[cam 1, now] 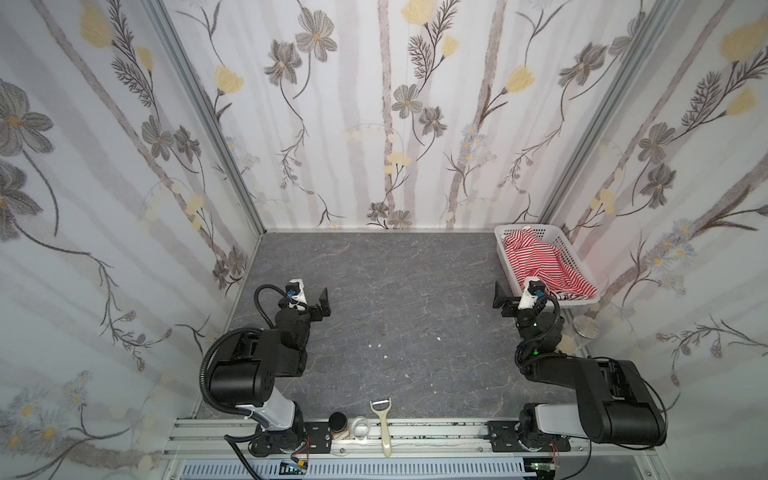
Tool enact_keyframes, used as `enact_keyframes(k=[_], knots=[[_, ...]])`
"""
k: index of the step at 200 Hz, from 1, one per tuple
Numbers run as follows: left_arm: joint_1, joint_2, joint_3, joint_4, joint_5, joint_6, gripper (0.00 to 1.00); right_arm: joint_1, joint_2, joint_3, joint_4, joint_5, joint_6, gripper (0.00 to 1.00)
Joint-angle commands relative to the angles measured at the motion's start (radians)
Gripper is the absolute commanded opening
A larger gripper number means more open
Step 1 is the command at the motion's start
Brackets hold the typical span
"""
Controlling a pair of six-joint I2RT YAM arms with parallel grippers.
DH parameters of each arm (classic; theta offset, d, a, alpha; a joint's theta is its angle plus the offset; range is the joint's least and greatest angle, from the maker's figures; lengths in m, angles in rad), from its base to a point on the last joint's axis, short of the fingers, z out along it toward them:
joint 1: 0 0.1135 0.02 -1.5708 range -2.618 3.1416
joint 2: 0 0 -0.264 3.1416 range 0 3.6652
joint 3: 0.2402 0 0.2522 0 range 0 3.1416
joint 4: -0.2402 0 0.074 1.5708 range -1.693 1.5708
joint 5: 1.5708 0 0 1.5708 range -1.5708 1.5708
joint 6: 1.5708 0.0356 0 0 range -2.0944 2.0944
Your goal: Fold and stack the tank tops
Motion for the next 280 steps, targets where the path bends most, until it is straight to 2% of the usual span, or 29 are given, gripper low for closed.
enact_keyframes(k=[1, 47, 112, 126, 140, 155, 182, 194, 204, 230, 251, 265, 280], knots=[[-0.001, -0.003, 0.005, 0.019, -0.007, -0.005, 1.0, 0.001, 0.0, 0.003, 0.012, 0.019, 0.006, 1.0], [0.0, -0.045, -0.009, 0.017, -0.018, -0.008, 1.0, 0.004, -0.067, -0.025, 0.007, 0.032, 0.005, 1.0], [0.001, -0.169, -0.039, -0.027, 0.007, -0.002, 1.0, 0.013, -0.214, 0.002, -0.191, 0.038, 0.022, 1.0], [0.001, -0.188, -0.03, -0.058, 0.006, -0.003, 1.0, 0.015, -0.252, 0.041, -0.298, 0.062, 0.048, 1.0], [0.002, -0.201, 0.007, -0.129, 0.01, 0.0, 1.0, 0.017, -0.296, 0.126, -0.499, 0.096, 0.086, 1.0], [0.002, -0.202, 0.087, -0.265, 0.009, 0.001, 1.0, 0.018, -0.325, 0.278, -0.761, 0.194, 0.183, 1.0], [-0.007, -0.137, 0.363, -0.628, 0.031, -0.034, 1.0, 0.014, -0.286, 0.603, -1.214, 0.429, 0.408, 1.0], [-0.042, -0.092, 0.514, -0.804, 0.025, -0.039, 1.0, 0.006, -0.261, 0.73, -1.357, 0.444, 0.422, 1.0], [-0.087, -0.053, 0.649, -0.948, 0.016, -0.029, 1.0, -0.001, -0.251, 0.79, -1.407, 0.466, 0.416, 1.0], [-0.224, 0.116, 1.041, -1.328, 0.07, 0.016, 1.0, -0.102, -0.201, 0.968, -1.54, 0.375, 0.424, 1.0], [-0.347, 0.318, 1.436, -1.638, 0.124, 0.041, 1.0, -0.211, -0.1, 1.116, -1.661, 0.278, 0.456, 1.0], [-0.43, 0.445, 1.669, -1.776, 0.14, 0.053, 1.0, -0.267, -0.006, 1.22, -1.737, 0.196, 0.458, 1.0], [-0.516, 0.541, 1.838, -1.852, 0.137, 0.081, 1.0, -0.306, 0.103, 1.303, -1.792, 0.135, 0.458, 0.99]])
